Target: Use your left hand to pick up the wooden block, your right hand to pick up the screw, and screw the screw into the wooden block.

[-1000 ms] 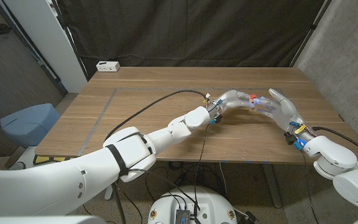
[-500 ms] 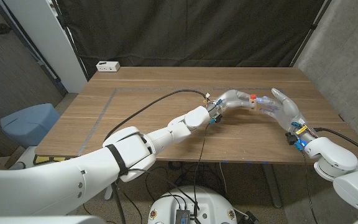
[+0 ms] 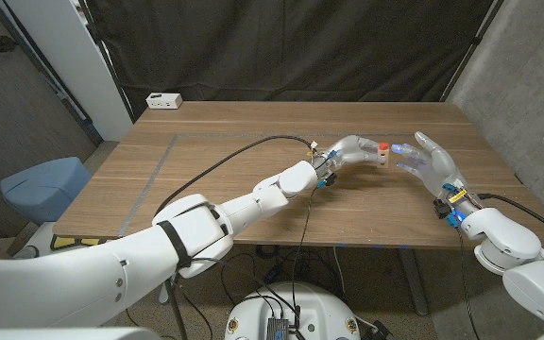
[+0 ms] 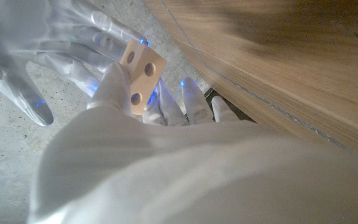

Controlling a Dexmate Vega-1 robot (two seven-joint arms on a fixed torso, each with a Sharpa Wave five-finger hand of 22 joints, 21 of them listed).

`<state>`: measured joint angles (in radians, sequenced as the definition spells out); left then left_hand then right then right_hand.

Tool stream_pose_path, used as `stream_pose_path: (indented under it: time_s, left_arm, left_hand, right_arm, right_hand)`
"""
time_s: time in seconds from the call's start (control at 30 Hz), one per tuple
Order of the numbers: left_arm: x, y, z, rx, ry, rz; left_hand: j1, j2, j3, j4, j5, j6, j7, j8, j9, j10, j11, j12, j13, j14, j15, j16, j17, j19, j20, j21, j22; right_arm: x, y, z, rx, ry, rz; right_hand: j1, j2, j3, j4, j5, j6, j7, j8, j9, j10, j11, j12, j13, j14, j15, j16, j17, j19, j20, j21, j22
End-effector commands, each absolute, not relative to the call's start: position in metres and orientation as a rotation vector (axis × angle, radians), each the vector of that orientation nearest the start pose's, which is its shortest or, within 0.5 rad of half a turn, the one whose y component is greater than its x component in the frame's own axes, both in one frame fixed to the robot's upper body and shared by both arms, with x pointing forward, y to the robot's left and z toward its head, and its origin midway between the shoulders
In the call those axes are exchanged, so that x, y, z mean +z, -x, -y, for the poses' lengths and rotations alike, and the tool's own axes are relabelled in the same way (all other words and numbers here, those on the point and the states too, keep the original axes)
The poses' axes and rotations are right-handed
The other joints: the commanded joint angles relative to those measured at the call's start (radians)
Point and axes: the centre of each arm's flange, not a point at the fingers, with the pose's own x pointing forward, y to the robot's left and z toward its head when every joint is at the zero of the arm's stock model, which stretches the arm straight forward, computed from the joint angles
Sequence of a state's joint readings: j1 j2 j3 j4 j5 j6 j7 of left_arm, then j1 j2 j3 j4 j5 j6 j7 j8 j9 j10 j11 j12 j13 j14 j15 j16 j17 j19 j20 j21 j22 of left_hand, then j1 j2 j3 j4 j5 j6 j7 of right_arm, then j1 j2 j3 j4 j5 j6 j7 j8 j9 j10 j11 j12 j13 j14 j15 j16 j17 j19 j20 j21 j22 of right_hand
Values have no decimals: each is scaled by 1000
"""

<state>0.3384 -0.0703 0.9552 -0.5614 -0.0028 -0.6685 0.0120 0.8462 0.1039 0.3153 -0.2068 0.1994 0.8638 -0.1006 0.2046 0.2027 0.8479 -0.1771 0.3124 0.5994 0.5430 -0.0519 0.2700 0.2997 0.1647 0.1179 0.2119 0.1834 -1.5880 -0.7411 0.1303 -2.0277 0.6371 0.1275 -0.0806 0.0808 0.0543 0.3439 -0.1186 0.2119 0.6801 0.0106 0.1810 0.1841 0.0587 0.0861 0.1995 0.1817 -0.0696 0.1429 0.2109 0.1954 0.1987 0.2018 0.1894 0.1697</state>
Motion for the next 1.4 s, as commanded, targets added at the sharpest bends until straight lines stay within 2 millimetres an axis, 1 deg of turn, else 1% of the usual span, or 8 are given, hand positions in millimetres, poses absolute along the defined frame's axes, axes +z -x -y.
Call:
stream_pose_path:
  time_s: [0.03, 0.13, 0.27, 0.33, 0.47, 0.83, 0.97, 1.4]
  left_arm:
    - [-11, -637, 80, -726, -649, 873]
    - [-11, -635, 77, -726, -652, 880]
    - [-10, -634, 73, -726, -655, 883]
    - [-9, -634, 72, -727, -659, 887]
    - [-7, -632, 68, -729, -663, 895]
    - [-6, -630, 55, -732, -673, 904]
    - [-5, -630, 50, -729, -675, 904]
    - [-4, -630, 41, -745, -680, 902]
  left_hand:
    - [1, 11, 50, 56, 6, 56, -31, 13, 1, 19, -19, 51, 1, 5, -74, -3, 2, 9, -1, 6, 5]
    - [2, 11, 50, 55, 6, 57, -32, 14, 1, 19, -20, 51, 1, 5, -73, -3, 2, 9, -2, 6, 5]
    - [0, 12, 50, 56, 6, 55, -31, 13, 1, 18, -21, 51, 0, 5, -73, -4, 3, 9, -1, 6, 5]
    - [1, 11, 49, 56, 6, 56, -33, 13, 1, 18, -20, 51, 0, 5, -73, -4, 3, 9, -2, 6, 5]
    - [-1, 11, 49, 57, 6, 54, -33, 12, 1, 17, -21, 51, -1, 5, -73, -6, 2, 9, -1, 6, 5]
    - [-3, 11, 49, 58, 6, 57, -34, 14, 2, 17, -21, 52, 0, 7, -70, -7, 3, 8, -1, 6, 5]
    - [-6, 12, 48, 60, 6, 56, -32, 13, 2, 19, -22, 53, 0, 8, -72, -7, 3, 8, 0, 5, 5]
    - [-8, 12, 48, 60, 5, 57, -34, 14, 2, 17, -21, 54, 1, 11, -72, -8, 3, 8, -1, 5, 6]
  right_arm:
    - [-67, -470, 356, 109, 99, 557]
    - [-67, -470, 354, 106, 99, 560]
    - [-66, -471, 351, 102, 100, 563]
    - [-66, -471, 349, 101, 102, 564]
    - [-64, -471, 347, 98, 109, 563]
    - [-61, -477, 336, 91, 115, 573]
    - [-59, -481, 331, 91, 115, 586]
    - [-57, -490, 317, 83, 112, 597]
  right_hand:
    - [8, -1, 1, -4, 3, -21, -6, -4, 2, -11, 8, -5, 3, 5, 5, 1, 0, 8, -1, 8, 2]
    - [8, -2, 1, -4, 3, -46, -22, -9, 2, -22, 5, -9, 3, 1, 5, -2, 1, 7, -4, 7, 2]
    - [8, -3, 0, -5, 3, -86, -29, -14, 2, -35, 2, -13, 3, -2, 5, -4, 1, 7, -7, 5, 2]
    - [8, -4, 0, -5, 3, -95, -32, -13, 2, -41, 1, -14, 4, -4, 4, -5, 2, 3, -22, 3, 2]
    - [8, -4, 0, -5, 2, -118, -39, -14, 2, -50, -2, -15, 4, -13, 4, -9, 2, -1, -27, 2, 2]
    - [9, -5, 0, -6, 2, -134, -44, -11, 1, -56, -4, -15, 4, -16, 3, -10, 2, -13, -36, -3, 2]
    - [10, -5, 0, -7, 2, -142, -47, -8, 1, -55, -4, -12, 4, -17, 1, -10, 2, 6, -48, 6, 2]
    - [10, -6, 0, -7, 2, -142, -52, -3, 1, -49, -2, -9, 4, -15, -1, -9, 3, 6, -47, 5, 3]
